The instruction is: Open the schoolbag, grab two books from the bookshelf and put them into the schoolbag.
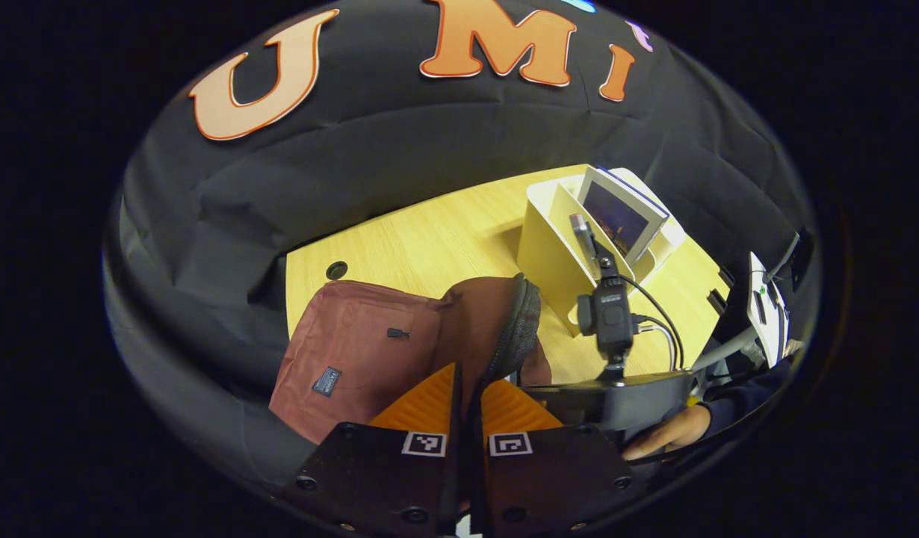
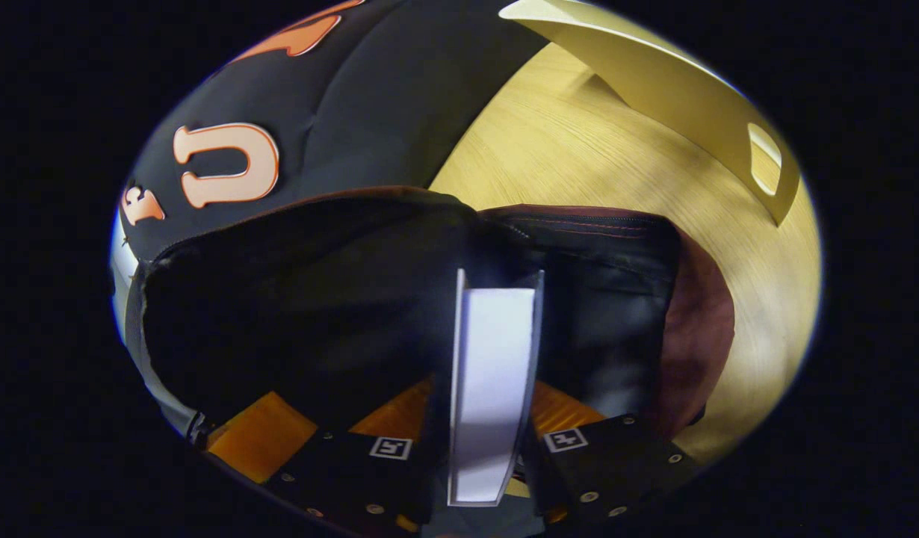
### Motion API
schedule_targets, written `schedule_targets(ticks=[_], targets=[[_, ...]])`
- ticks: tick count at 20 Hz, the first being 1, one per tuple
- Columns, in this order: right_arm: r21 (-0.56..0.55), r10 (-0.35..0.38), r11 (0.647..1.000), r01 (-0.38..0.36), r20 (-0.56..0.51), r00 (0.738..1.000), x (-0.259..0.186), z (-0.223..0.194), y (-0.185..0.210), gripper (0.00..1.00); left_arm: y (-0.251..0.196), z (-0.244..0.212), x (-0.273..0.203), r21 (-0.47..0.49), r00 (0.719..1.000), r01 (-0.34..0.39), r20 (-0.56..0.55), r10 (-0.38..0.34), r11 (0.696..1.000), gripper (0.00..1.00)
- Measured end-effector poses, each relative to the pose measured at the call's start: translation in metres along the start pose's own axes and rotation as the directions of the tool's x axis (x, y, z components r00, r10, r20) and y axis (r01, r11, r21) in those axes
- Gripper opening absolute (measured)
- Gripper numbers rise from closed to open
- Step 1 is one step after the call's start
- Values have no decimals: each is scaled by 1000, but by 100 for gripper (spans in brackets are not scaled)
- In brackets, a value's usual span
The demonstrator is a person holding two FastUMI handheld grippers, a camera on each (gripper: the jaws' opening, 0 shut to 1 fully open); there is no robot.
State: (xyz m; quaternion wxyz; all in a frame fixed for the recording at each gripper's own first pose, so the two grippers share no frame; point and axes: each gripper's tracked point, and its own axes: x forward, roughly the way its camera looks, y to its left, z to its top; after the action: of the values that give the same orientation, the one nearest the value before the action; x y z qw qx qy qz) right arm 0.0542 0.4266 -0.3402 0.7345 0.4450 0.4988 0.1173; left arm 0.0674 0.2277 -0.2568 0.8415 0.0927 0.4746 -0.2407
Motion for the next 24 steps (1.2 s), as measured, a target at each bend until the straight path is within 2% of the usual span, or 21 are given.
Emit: schedule_targets(ticks=[3,4,7,11,16,18,20,24], targets=[[-42,-46,998,44,-28,999,-21,2,-16,76,-3,-2,3,-41,1000,17,0,-17,999,7],[-71,-73,995,70,-42,996,-28,4,-23,96,-4,-4,4,-53,1000,20,1,-20,998,7],[-167,-139,978,128,-52,989,-52,11,-42,97,-6,-5,5,-51,1000,15,-1,-15,999,7],[-179,-116,978,108,-35,993,-86,27,-41,97,-8,-5,11,-56,1000,-4,-4,4,998,7],[-255,-179,948,190,63,982,-143,78,-52,97,-15,-10,15,-51,1000,-25,-7,24,998,7],[-325,-233,909,260,122,965,-171,99,-64,97,-19,-12,16,-58,1000,-30,-8,29,998,7],[-380,-296,855,353,202,934,-200,126,-77,97,-20,-12,20,-66,999,-37,-11,36,997,7],[-494,-385,726,478,283,878,-241,167,-79,97,-23,-16,24,-93,999,-41,-12,40,995,7]])
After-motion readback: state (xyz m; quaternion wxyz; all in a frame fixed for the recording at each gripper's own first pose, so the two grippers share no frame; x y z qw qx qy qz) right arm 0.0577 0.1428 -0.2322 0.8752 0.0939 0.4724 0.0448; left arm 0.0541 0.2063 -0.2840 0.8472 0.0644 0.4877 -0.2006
